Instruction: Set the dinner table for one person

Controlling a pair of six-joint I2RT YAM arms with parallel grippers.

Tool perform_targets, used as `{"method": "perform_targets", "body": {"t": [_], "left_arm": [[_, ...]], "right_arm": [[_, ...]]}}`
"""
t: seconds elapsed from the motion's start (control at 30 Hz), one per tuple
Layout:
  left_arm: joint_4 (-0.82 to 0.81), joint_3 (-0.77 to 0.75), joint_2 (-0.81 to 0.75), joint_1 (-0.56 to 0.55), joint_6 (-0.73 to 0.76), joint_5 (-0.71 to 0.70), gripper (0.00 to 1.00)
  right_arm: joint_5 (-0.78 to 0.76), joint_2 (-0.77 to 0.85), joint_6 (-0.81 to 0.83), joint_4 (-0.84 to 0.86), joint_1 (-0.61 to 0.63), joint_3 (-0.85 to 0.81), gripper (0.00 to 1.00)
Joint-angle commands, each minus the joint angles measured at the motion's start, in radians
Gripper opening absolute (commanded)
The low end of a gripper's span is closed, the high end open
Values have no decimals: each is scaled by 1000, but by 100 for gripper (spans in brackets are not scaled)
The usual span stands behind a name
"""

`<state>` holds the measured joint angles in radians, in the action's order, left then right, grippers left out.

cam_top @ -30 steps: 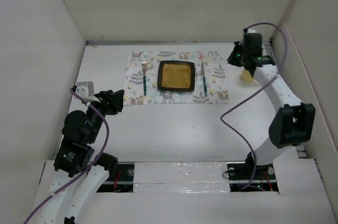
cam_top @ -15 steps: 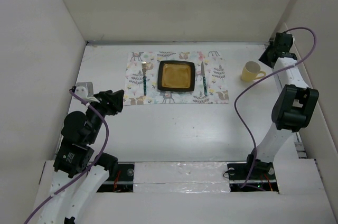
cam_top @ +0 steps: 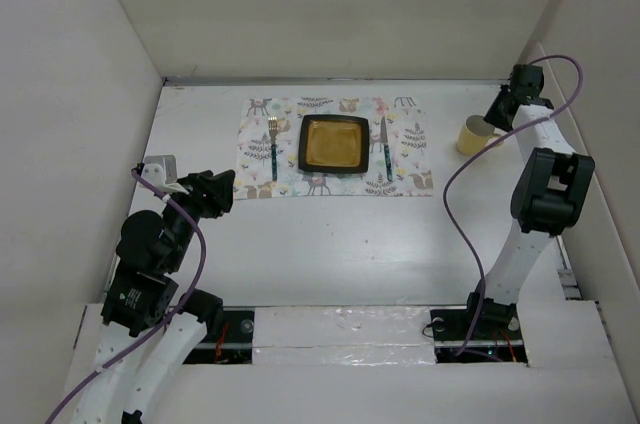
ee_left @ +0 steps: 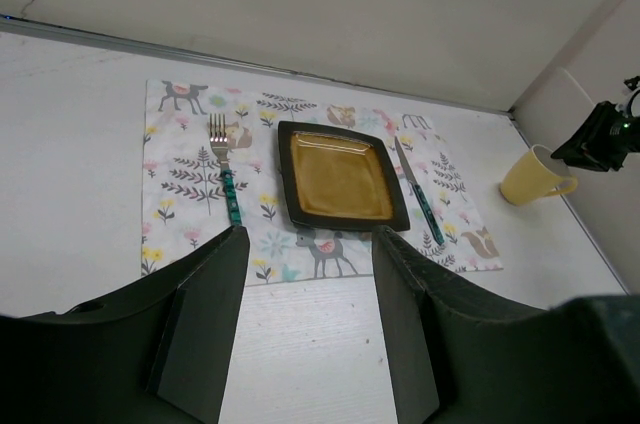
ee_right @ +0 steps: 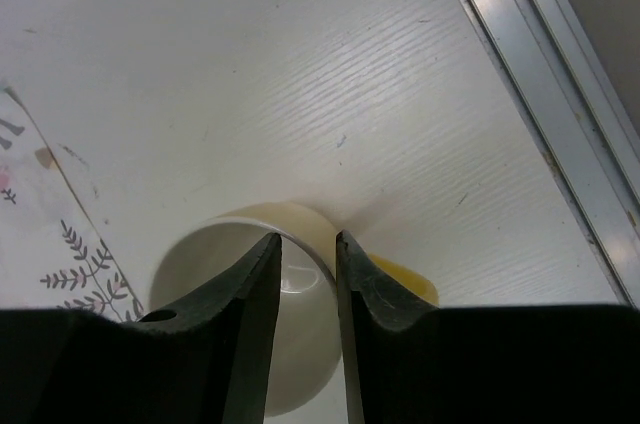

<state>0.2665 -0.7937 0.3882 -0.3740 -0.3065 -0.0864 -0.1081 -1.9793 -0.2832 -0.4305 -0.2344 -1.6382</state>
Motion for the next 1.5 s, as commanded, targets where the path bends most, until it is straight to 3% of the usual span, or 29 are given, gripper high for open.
{"method": "perform_targets", "body": {"t": [0.0, 0.27, 0.3, 0.33, 0.5, 0.63, 0.83, 1.13, 1.47], "left_arm": [[-46, -2, -9, -6, 12, 5, 49], [-43, -1, 0, -6, 12, 7, 49], [-46, -2, 1, -6, 10, 8, 49], [-46, -4, -2, -6, 10, 10, 49], [-46, -1, 2, -6, 12, 13, 49], [-41, -2, 15, -6, 12, 7, 49], [-43, -1, 20, -6, 12, 5, 49], [-42, 2, 34, 3, 14, -6, 49], [-46, 2, 34, 3, 18, 2, 49]], "right_arm": [[10, -29, 18, -22, 3, -45, 33], [36, -50, 9, 1, 14, -6, 16], [38, -44, 6, 4, 14, 1, 3], [36, -38, -5, 13, 23, 17, 0], [-47, 78, -43, 93, 56, 103, 0], [-59, 154, -48, 112, 112, 80, 0], [-33, 68, -13, 7, 237, -168, 0], [-36, -229, 21, -168, 340, -628, 0], [-53, -342, 9, -166, 363, -745, 0]]}}
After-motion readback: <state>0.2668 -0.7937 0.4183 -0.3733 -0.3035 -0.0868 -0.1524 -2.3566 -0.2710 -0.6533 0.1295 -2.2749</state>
